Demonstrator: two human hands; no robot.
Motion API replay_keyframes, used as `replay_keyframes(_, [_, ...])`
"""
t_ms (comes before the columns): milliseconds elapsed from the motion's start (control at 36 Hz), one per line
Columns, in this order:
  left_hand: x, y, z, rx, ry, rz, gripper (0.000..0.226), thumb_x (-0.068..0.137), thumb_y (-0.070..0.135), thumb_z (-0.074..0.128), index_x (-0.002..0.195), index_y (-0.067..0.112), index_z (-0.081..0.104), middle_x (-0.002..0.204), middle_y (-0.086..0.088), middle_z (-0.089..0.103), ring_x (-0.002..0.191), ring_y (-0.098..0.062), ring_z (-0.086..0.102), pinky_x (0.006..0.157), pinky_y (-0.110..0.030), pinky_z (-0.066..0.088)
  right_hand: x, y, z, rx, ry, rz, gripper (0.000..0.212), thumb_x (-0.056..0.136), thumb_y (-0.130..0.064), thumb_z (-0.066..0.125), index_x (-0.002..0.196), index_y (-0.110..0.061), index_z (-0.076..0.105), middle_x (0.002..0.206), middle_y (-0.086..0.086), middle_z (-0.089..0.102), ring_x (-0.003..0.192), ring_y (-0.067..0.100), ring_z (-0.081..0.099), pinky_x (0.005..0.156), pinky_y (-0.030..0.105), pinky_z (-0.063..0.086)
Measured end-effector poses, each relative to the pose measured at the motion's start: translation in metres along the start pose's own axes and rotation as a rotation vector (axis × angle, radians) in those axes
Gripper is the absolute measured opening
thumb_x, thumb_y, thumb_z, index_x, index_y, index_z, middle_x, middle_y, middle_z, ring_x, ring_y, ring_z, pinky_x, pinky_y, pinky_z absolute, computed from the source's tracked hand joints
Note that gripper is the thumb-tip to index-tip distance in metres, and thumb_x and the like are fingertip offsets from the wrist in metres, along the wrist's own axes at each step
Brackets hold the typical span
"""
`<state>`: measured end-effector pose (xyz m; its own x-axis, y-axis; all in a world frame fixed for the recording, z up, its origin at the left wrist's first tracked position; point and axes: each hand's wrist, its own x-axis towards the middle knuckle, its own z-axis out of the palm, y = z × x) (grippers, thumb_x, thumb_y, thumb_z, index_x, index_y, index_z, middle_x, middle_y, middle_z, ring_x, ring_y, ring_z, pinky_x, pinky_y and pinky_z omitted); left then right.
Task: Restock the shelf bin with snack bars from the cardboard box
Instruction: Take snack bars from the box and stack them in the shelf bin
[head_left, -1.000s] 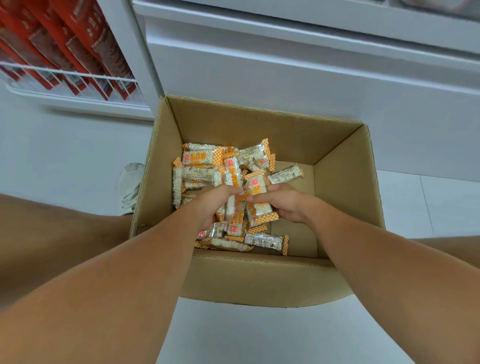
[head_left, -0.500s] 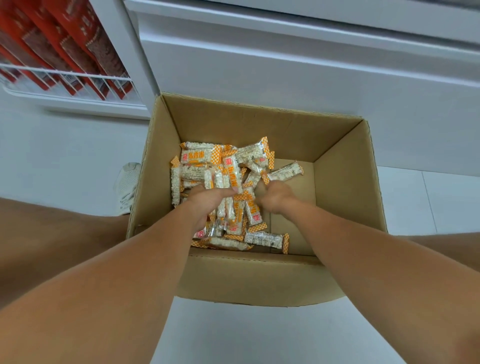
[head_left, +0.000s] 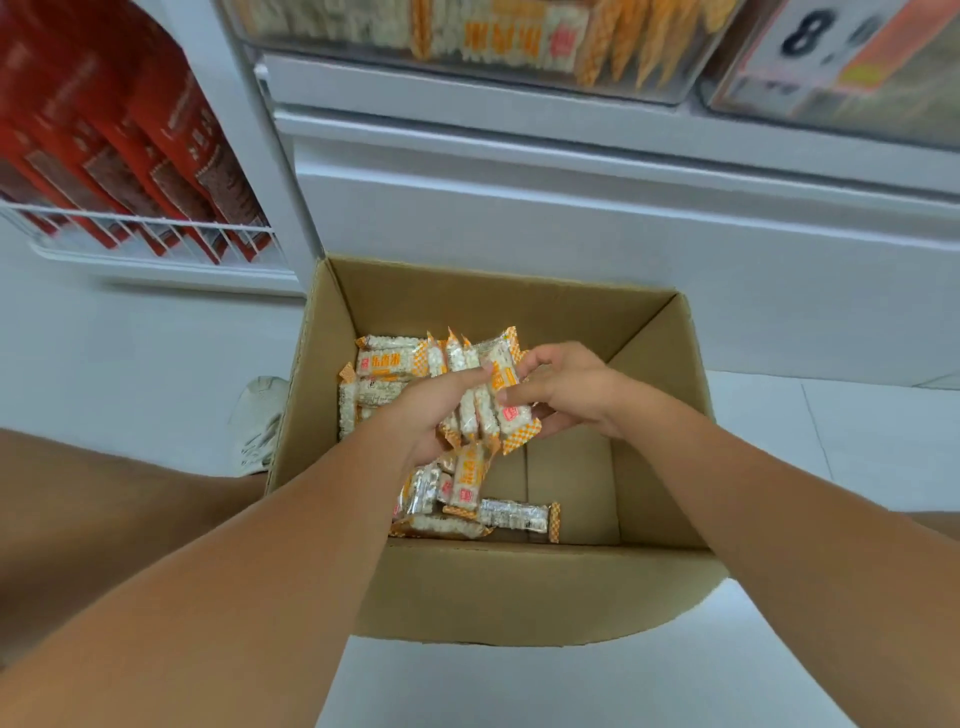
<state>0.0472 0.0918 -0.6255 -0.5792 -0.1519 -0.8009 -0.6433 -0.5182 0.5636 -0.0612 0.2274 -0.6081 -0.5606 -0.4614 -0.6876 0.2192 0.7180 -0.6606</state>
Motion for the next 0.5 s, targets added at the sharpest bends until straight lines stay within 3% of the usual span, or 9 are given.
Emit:
replay_keyframes(56, [-0.018,0.024,0.016,-0.036,-0.107,0.065,0.030,0.094,0.037,0.067,0.105,0.010,0.073,0.093,-0.011,0.077,0.080,-0.026,0.075,0.073,-0.039,0.057,-0.025,-0.022,-0.017,-0.050,0.087,-0.115,0.039,0.072,-0.017,0.091,0.096,-0.008,0.062,0.089,0.020,0.071,0.063,0.017,0.064,0.059,0.037,0.060])
replay_keyframes(83, [-0.028,0.037,0.023,-0.037,-0.147,0.103,0.030,0.092,0.038,0.068,0.105,0.012,0.073,0.094,-0.011,0.077,0.076,-0.025,0.073,0.068,-0.036,0.056,-0.040,-0.035,-0.026,-0.074,0.114,-0.161,0.040,0.073,-0.017,0.090,0.099,-0.006,0.063,0.091,0.023,0.070,0.065,0.018,0.065,0.059,0.035,0.060])
replay_keyframes(194, [-0.071,0.089,0.043,0.055,-0.221,0.213,0.038,0.084,0.026,0.074,0.117,0.007,0.072,0.110,-0.014,0.073,0.084,-0.026,0.070,0.069,-0.034,0.059,-0.103,-0.086,-0.064,-0.154,0.056,-0.330,0.041,0.079,-0.012,0.084,0.114,-0.001,0.067,0.085,0.008,0.067,0.073,0.014,0.067,0.063,0.022,0.056])
replay_keyframes(278, [-0.107,0.126,0.053,0.144,-0.246,0.234,0.020,0.083,0.014,0.073,0.099,0.001,0.076,0.091,-0.015,0.073,0.068,-0.024,0.070,0.063,-0.033,0.059,-0.143,-0.115,-0.093,-0.239,-0.022,-0.386,0.059,0.079,-0.010,0.084,0.133,-0.008,0.060,0.119,0.002,0.068,0.098,0.011,0.069,0.085,0.025,0.057])
replay_keyframes(361, [-0.142,0.155,0.060,0.293,-0.246,0.318,0.041,0.065,0.016,0.080,0.104,0.003,0.074,0.087,-0.012,0.072,0.072,-0.024,0.068,0.068,-0.033,0.058,-0.171,-0.136,-0.118,-0.206,-0.051,-0.423,0.051,0.080,-0.003,0.082,0.126,-0.012,0.064,0.118,0.006,0.070,0.096,0.014,0.073,0.081,0.023,0.059])
replay_keyframes(417, [-0.164,0.170,0.063,0.376,-0.266,0.338,0.046,0.057,0.017,0.084,0.099,0.003,0.074,0.084,-0.009,0.071,0.072,-0.023,0.065,0.072,-0.035,0.055,-0.184,-0.150,-0.131,-0.293,0.042,-0.510,0.047,0.073,-0.008,0.087,0.114,-0.017,0.067,0.116,0.007,0.069,0.089,0.017,0.073,0.073,0.022,0.059])
replay_keyframes(500, [-0.188,0.184,0.063,0.510,-0.292,0.369,0.076,0.041,0.018,0.097,0.111,0.000,0.072,0.095,-0.019,0.068,0.078,-0.023,0.063,0.081,-0.039,0.053,-0.192,-0.164,-0.147,-0.460,0.201,-0.738,0.089,0.058,-0.020,0.096,0.132,-0.033,0.050,0.138,-0.009,0.050,0.114,0.008,0.061,0.080,0.020,0.057])
